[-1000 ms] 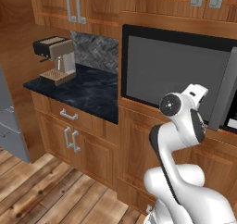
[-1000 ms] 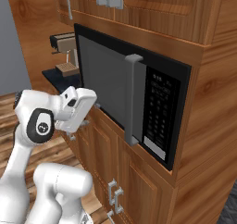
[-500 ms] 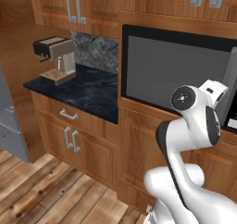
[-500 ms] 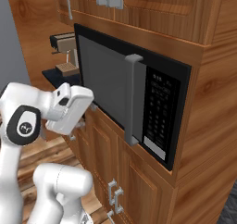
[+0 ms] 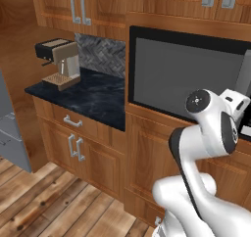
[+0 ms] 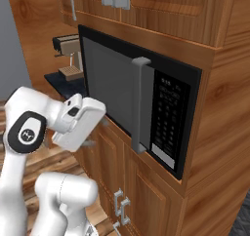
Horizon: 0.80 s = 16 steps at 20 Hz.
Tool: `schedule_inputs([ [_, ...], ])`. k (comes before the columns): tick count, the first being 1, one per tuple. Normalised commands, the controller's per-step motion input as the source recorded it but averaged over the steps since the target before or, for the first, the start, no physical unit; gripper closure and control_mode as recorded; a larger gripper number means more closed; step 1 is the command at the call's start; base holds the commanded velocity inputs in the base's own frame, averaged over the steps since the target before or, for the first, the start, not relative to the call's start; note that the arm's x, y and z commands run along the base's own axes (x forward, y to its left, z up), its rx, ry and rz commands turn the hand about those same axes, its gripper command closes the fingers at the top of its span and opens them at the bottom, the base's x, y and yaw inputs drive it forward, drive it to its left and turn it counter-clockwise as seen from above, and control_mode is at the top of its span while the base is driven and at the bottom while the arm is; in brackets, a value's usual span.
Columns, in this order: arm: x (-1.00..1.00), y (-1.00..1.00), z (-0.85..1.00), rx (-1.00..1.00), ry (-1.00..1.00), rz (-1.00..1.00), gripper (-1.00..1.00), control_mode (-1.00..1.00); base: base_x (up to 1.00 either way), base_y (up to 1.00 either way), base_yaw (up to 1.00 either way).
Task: Transport the steak from the fridge to the microwave and turn on the microwave.
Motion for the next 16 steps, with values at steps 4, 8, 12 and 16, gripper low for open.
schedule_inputs([
  [4, -0.10, -0.71, -0.71, -0.12, -0.11, 0.00, -1.00, -1.00, 0.00, 0.00, 0.00],
  [8, -0.16, -0.53, -0.52, -0.09, -0.07, 0.00, -1.00, -1.00, 0.00, 0.00, 0.00],
  [12, -0.22, -0.54, -0.51, -0.10, -0.06, 0.00, -1.00, -1.00, 0.00, 0.00, 0.00],
  [16, -0.38, -0.42, -0.45, -0.13, -0.09, 0.00, -1.00, -1.00, 0.00, 0.00, 0.00],
])
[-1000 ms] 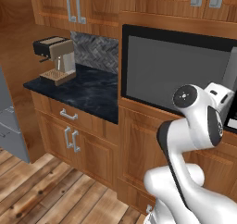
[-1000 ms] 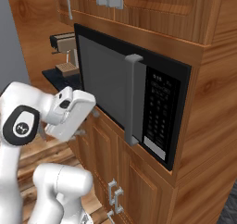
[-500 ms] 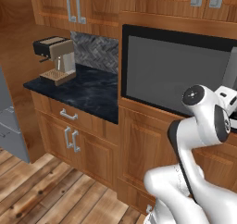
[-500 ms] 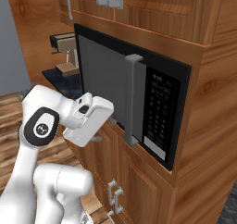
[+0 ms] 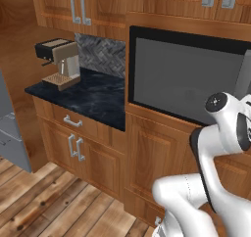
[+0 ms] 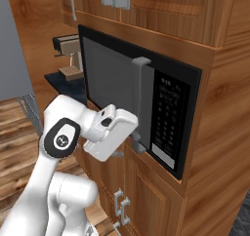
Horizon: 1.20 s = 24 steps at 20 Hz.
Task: Transport the steak from the fridge to the microwave and turn on the microwave.
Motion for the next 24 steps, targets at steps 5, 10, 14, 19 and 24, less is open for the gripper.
schedule_inputs([
  [5, -0.28, -0.09, -0.31, -0.17, -0.03, -0.03, -1.00, -1.00, 0.00, 0.00, 0.00],
  [10, 0.00, 0.00, -0.20, -0.21, 0.00, 0.00, 1.00, -1.00, 0.00, 0.00, 0.00],
  [14, -0.14, -0.03, -0.19, -0.06, -0.03, 0.00, 1.00, -1.00, 0.00, 0.00, 0.00],
  [19, -0.36, -0.19, -0.25, 0.00, -0.08, 0.00, 1.00, -1.00, 0.00, 0.00, 0.00],
  [24, -0.28, -0.19, -0.16, -0.01, -0.13, 0.01, 1.00, -1.00, 0.00, 0.00, 0.00],
])
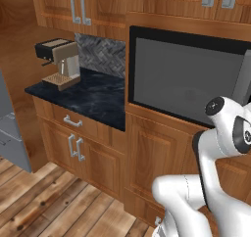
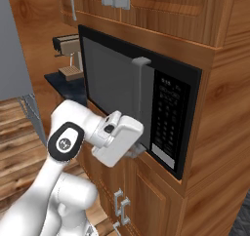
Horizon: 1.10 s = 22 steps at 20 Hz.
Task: Transport the steak from the fridge to the microwave and turn on the microwave.
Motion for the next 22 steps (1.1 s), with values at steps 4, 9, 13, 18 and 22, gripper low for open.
schedule_inputs([
  [4, -0.10, -0.24, -0.09, -0.08, -0.19, 0.05, 1.00, -1.00, 0.00, 0.00, 0.00],
  [9, 0.00, -0.14, -0.16, -0.09, -0.16, 0.09, 1.00, -1.00, 0.00, 0.00, 0.00],
  [13, 0.00, -0.01, -0.32, -0.09, -0.07, 0.10, 1.00, -1.00, 0.00, 0.00, 0.00],
  [18, 0.00, -0.10, -0.33, -0.09, -0.07, 0.08, 1.00, -1.00, 0.00, 0.00, 0.00],
  [22, 0.00, -0.22, -0.15, -0.07, -0.08, 0.09, 1.00, -1.00, 0.00, 0.00, 0.00],
])
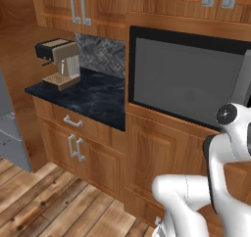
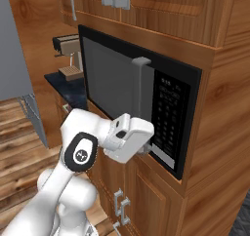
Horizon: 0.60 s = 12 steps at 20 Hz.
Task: Transport the steak from the fridge to the microwave and turn on the microwave.
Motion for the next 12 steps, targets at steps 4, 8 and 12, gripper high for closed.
schedule_inputs([
  [4, 0.00, -0.15, -0.10, -0.05, -0.05, 0.07, 1.00, -1.00, 0.00, 0.00, 0.00],
  [8, 0.00, -0.15, -0.15, -0.05, -0.04, 0.06, 1.00, -1.00, 0.00, 0.00, 0.00],
  [12, 0.00, -0.13, -0.22, -0.07, -0.02, 0.06, 1.00, -1.00, 0.00, 0.00, 0.00],
])
